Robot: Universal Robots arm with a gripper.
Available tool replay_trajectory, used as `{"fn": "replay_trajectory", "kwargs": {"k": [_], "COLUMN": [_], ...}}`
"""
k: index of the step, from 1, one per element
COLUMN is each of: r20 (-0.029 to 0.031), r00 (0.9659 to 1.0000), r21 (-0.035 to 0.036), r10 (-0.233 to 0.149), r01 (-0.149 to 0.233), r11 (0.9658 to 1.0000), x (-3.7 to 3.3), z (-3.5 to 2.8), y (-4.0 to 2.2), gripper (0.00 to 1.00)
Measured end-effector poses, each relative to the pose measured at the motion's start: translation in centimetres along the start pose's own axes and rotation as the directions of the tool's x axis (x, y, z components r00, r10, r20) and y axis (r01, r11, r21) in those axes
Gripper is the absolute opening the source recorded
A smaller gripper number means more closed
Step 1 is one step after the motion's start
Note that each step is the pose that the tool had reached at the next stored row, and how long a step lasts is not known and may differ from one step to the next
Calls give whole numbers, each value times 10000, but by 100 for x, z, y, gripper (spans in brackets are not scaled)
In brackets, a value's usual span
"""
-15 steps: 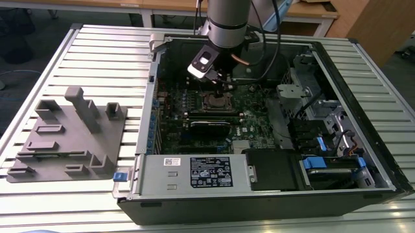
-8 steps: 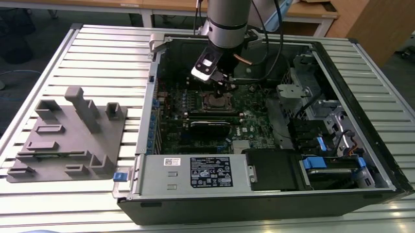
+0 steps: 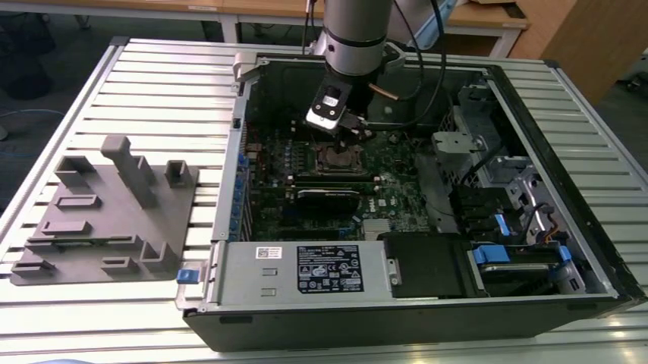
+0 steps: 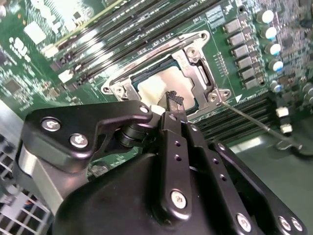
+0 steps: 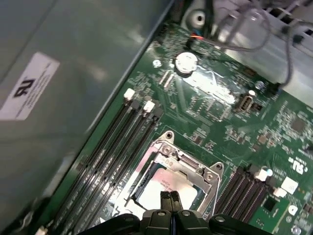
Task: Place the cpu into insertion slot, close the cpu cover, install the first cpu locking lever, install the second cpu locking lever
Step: 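Close the cpu cover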
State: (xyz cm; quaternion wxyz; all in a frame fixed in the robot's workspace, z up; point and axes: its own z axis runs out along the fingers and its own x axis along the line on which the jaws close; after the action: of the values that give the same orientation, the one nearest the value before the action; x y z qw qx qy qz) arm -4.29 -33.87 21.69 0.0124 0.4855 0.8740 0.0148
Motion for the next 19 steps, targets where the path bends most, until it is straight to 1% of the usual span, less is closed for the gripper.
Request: {"fn": "replay_trajectory", "kwargs": {"k": [2, 5, 8, 10, 13, 15, 16, 19], "r20": [-14, -34, -54, -67, -87, -99, -106, -124], "r00": [9994, 9959, 9894, 9836, 9721, 9631, 9581, 9407], "r21": [-4, -9, -15, -19, -29, -34, -38, -48], "r10": [-360, -909, -1449, -1803, -2343, -2689, -2863, -3390], "r01": [360, 908, 1449, 1803, 2343, 2689, 2863, 3389], "r11": [9994, 9959, 9894, 9836, 9722, 9632, 9581, 9408], "x": [0, 0, 0, 0, 0, 0, 0, 0], "z": [1, 3, 4, 5, 8, 9, 9, 11], "y": [0, 0, 0, 0, 0, 0, 0, 0], "gripper": [11, 11, 11, 11, 11, 11, 11, 11]}}
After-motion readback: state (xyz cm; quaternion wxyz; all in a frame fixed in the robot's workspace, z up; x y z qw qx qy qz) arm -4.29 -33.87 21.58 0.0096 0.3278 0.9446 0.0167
